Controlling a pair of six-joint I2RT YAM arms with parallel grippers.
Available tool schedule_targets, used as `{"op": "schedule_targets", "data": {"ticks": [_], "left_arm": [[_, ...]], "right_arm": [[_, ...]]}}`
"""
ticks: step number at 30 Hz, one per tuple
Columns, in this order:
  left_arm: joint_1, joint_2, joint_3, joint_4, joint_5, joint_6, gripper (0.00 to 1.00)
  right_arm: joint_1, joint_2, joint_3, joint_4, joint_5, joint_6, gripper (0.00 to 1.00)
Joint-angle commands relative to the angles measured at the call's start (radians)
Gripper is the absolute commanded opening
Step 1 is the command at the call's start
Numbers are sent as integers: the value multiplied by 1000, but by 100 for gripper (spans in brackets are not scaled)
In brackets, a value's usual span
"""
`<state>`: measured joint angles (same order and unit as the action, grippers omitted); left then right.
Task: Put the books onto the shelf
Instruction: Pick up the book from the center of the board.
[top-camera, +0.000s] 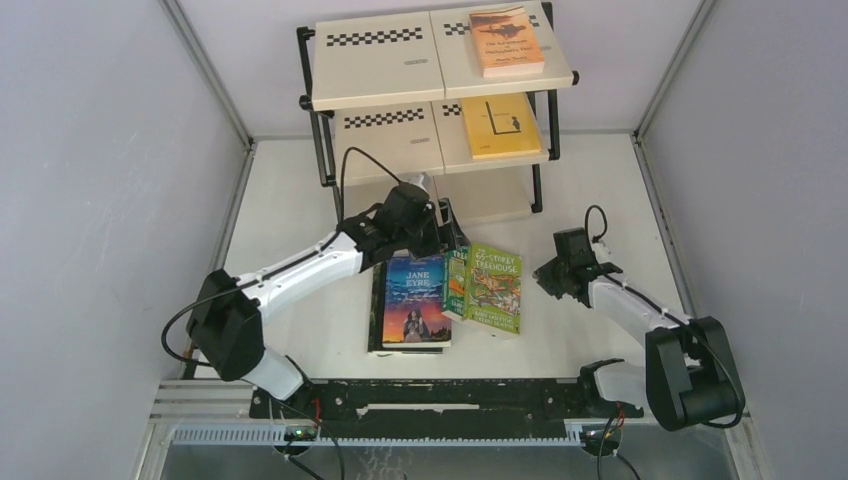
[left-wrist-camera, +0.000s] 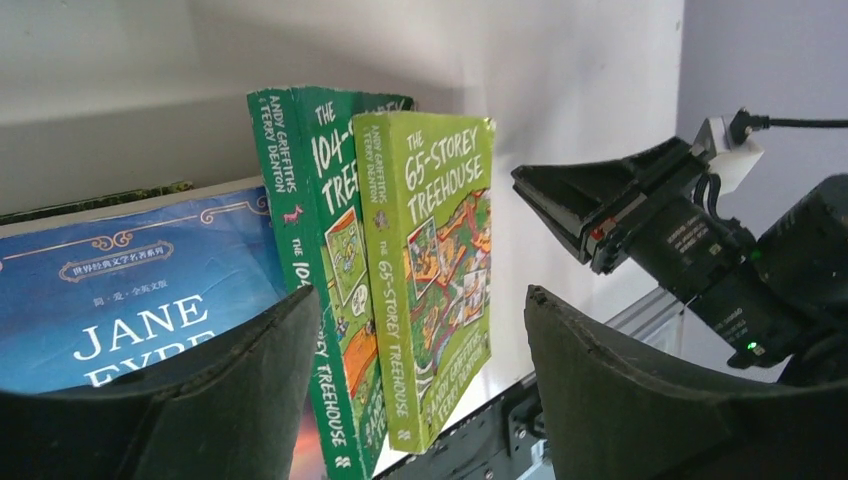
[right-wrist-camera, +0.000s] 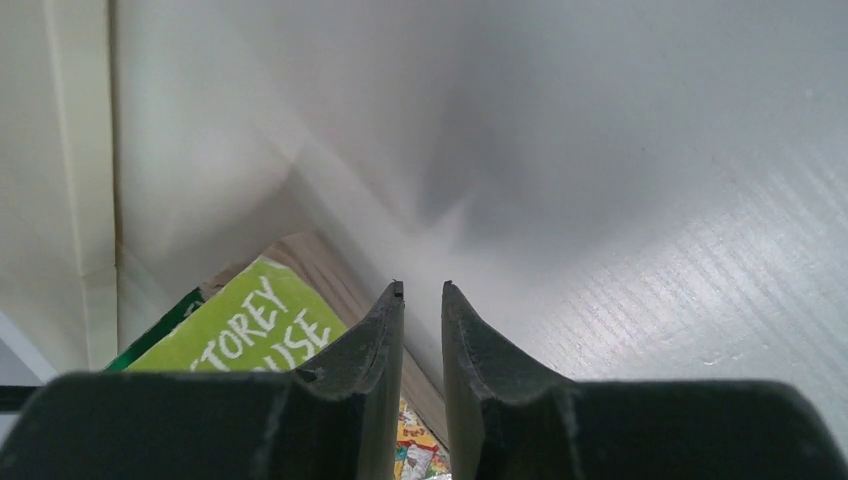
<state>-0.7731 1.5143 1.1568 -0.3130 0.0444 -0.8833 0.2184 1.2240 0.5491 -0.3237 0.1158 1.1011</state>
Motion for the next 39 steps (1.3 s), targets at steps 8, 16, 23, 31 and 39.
{"op": "schedule_targets", "data": {"ticks": [8, 16, 23, 31, 39], "left_arm": [[-6, 85, 219, -250, 61, 177, 79], [-6, 89, 197, -305, 63, 211, 79], [-7, 81, 155, -266, 76, 208, 80], [-7, 63, 95, -212, 107, 191, 80], [-24, 51, 47, -162, 115, 161, 80]], "right_arm": [[41, 104, -9, 72, -77, 195, 27], [117, 148, -9, 109, -105, 285, 27], [201, 165, -9, 132, -105, 353, 27], [266, 142, -5, 129, -99, 412, 26], [310, 133, 4, 129, -89, 462, 26]]}}
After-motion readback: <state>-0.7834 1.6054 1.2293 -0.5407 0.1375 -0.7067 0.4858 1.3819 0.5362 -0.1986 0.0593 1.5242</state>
